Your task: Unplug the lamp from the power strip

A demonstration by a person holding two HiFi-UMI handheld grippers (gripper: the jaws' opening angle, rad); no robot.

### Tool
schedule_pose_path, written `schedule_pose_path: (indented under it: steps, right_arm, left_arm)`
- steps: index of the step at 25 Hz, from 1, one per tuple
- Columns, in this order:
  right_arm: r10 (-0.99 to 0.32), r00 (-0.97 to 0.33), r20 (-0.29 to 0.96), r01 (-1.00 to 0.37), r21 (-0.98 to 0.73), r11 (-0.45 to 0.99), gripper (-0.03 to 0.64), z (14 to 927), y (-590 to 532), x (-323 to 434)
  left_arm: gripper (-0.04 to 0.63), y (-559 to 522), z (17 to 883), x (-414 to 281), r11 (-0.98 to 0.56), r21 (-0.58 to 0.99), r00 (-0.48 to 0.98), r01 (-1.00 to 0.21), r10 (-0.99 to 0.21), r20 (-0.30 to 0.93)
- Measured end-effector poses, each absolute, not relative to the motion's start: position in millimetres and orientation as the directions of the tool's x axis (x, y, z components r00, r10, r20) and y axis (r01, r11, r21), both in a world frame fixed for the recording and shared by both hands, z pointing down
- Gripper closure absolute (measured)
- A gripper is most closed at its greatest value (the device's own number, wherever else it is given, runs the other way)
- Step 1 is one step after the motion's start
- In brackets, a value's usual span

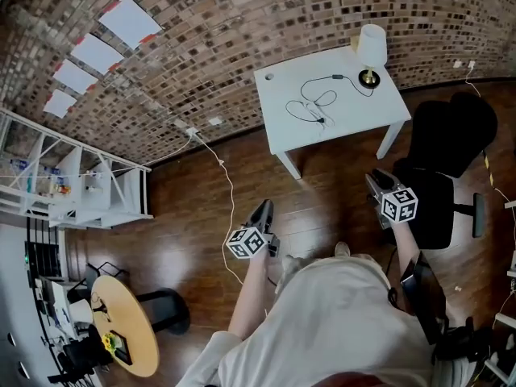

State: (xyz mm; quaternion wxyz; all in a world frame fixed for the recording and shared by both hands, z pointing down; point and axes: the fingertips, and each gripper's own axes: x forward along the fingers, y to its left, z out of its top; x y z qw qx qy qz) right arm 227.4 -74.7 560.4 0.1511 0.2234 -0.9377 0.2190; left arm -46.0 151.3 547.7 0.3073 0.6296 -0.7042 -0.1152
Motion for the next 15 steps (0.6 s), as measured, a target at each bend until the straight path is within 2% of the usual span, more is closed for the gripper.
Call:
schedule_pose_path:
  steps: [4,9,15]
  right_arm:
    - [-0.387,-0.834,0.393,-0.516,-0.308,0.799,0.504,554.2,-62.1,210.4]
    - [-0.487,-0.780,0.393,-0.609,-0.300,0.734,0.505,544.4,-32.1,203.4]
    - [-0.593,-0.699,0.400,-0.695,-0.182,0.696,0.506,515.4,5.8,191.8]
  left_arm:
    - [0.592,151.4,528.2,-68.9,0.121,0.546,0.014,-0.829,-0.972,0.236]
    - [0.577,184.4,503.6,-42.1,-0.074,0.527,0.212,-0.847,-0.955,0.207]
    - [0.580,223.0,489.4,-74.6,-0.113,0.541,0.259,-0.833,-0.945,0.201]
